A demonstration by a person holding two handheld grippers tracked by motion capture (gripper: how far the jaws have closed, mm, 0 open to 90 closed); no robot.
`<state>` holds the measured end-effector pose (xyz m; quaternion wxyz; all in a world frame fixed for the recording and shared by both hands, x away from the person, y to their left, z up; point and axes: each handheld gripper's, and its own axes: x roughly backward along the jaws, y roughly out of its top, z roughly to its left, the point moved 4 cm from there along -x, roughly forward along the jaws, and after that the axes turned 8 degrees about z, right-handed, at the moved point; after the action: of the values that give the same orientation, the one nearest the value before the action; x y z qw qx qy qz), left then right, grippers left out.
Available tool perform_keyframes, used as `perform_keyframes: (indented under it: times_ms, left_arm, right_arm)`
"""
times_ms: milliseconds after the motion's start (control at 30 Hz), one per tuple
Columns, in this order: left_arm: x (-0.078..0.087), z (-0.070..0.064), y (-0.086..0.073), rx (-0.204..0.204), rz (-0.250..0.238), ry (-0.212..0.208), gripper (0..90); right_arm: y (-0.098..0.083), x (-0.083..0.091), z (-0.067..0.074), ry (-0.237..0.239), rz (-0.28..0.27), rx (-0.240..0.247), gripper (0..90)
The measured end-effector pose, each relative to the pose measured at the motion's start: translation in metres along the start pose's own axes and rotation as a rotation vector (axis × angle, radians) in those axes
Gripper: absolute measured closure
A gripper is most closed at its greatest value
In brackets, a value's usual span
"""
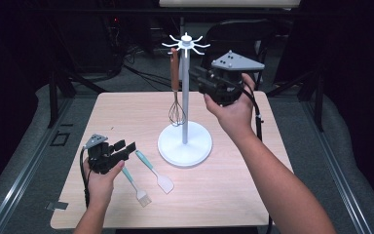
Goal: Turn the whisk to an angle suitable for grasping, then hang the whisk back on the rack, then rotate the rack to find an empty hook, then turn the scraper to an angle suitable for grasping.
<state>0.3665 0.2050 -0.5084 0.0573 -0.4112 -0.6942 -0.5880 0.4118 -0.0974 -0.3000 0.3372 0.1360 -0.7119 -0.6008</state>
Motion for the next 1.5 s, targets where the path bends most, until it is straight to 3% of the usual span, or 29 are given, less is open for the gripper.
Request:
perform_keyframes:
  times_ms: [67, 267, 367, 433, 467, 600, 800, 867, 967, 1100, 1267, 1333, 1500]
  left_arm:
    - [-0.001, 0.000, 0.000, 0.001, 0.000, 0.001, 48.9]
    - [-0.001, 0.002, -0.001, 0.005, 0.006, 0.007, 48.9]
    - [-0.001, 0.003, -0.002, 0.008, 0.006, 0.009, 48.9]
    - [-0.001, 0.003, -0.002, 0.008, 0.008, 0.009, 48.9]
    - [-0.001, 0.004, -0.002, 0.007, 0.008, 0.010, 48.9]
    - [-0.001, 0.005, -0.002, 0.012, 0.003, 0.011, 48.9]
    - [0.000, 0.006, -0.002, 0.016, 0.005, 0.017, 49.2]
    - [0.000, 0.006, -0.002, 0.015, 0.004, 0.017, 49.2]
    - [-0.001, 0.007, -0.003, 0.019, 0.004, 0.017, 49.2]
    - [0.000, 0.008, -0.003, 0.017, 0.002, 0.019, 49.1]
    - [0.003, 0.010, -0.002, 0.022, -0.004, 0.023, 49.1]
    - [0.003, 0.011, -0.002, 0.022, -0.003, 0.023, 49.0]
    - [0.003, 0.011, -0.002, 0.021, -0.002, 0.024, 49.0]
  right_arm:
    - [-0.016, -0.002, 0.002, 0.020, 0.031, -0.022, 62.9]
    - [-0.042, -0.007, 0.007, 0.053, 0.076, -0.039, 50.5]
    - [-0.063, -0.011, 0.011, 0.076, 0.121, -0.015, 48.0]
    - [-0.067, -0.012, 0.012, 0.081, 0.123, -0.017, 47.5]
    - [-0.079, -0.013, 0.015, 0.107, 0.132, -0.024, 45.7]
    - [-0.096, -0.016, 0.018, 0.112, 0.163, -0.012, 42.5]
    - [-0.126, -0.024, 0.020, 0.121, 0.206, -0.060, 38.0]
    - [-0.134, -0.026, 0.021, 0.145, 0.224, -0.099, 38.1]
    - [-0.146, -0.029, 0.023, 0.156, 0.240, -0.109, 45.1]
    - [-0.163, -0.035, 0.025, 0.134, 0.278, -0.061, 52.9]
    - [-0.184, -0.044, 0.032, 0.119, 0.339, -0.051, 60.5]
    - [-0.194, -0.048, 0.037, 0.132, 0.378, -0.071, 64.8]
    - [-0.206, -0.056, 0.045, 0.133, 0.411, -0.056, 69.6]
